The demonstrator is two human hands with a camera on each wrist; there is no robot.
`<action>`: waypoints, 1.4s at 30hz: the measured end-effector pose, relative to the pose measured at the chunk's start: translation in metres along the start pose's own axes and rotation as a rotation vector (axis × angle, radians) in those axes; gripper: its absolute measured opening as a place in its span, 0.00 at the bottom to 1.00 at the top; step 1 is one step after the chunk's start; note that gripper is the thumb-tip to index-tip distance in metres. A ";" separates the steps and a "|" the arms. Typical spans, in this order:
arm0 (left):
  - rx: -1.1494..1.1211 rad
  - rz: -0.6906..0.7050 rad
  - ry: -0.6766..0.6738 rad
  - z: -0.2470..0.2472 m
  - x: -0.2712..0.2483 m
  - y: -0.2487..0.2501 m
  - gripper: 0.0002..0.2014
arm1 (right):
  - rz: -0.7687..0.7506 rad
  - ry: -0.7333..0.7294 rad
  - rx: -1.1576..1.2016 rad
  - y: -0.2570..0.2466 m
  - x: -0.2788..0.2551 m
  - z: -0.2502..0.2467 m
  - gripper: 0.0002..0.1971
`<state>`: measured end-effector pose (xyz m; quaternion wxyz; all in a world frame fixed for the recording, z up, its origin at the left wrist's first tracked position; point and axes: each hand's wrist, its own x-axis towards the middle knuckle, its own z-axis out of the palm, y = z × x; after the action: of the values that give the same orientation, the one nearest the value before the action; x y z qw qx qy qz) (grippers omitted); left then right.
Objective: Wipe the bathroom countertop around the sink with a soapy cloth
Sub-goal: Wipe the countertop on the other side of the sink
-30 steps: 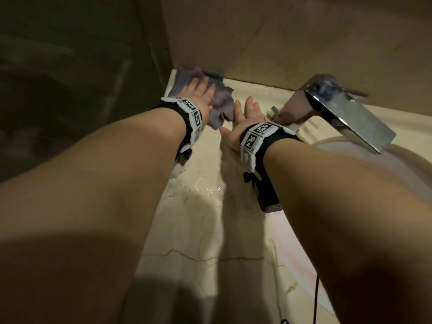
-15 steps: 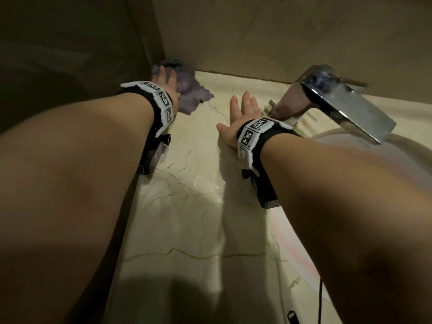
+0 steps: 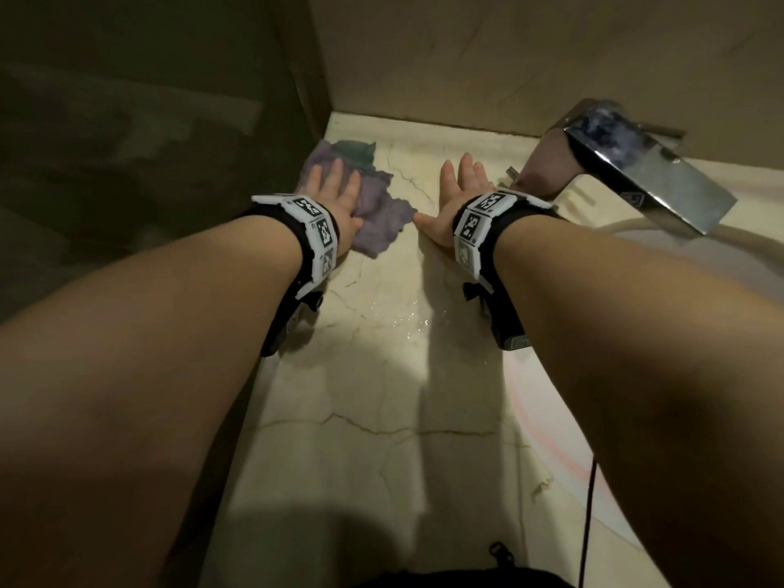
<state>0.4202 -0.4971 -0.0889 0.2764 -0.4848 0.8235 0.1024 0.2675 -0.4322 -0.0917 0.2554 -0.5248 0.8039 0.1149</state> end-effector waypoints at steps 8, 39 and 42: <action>0.035 0.148 0.033 -0.010 0.017 0.029 0.32 | -0.014 0.000 0.019 0.000 -0.007 -0.005 0.49; -0.045 -0.029 -0.006 -0.032 0.036 -0.010 0.44 | 0.007 -0.019 -0.071 0.001 0.003 -0.002 0.51; 0.005 -0.012 -0.062 -0.022 0.017 -0.008 0.46 | 0.013 -0.027 -0.078 0.001 0.001 -0.004 0.51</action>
<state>0.4132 -0.5234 -0.0789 0.3037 -0.4856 0.8118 0.1138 0.2652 -0.4348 -0.0887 0.2447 -0.5276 0.7986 0.1548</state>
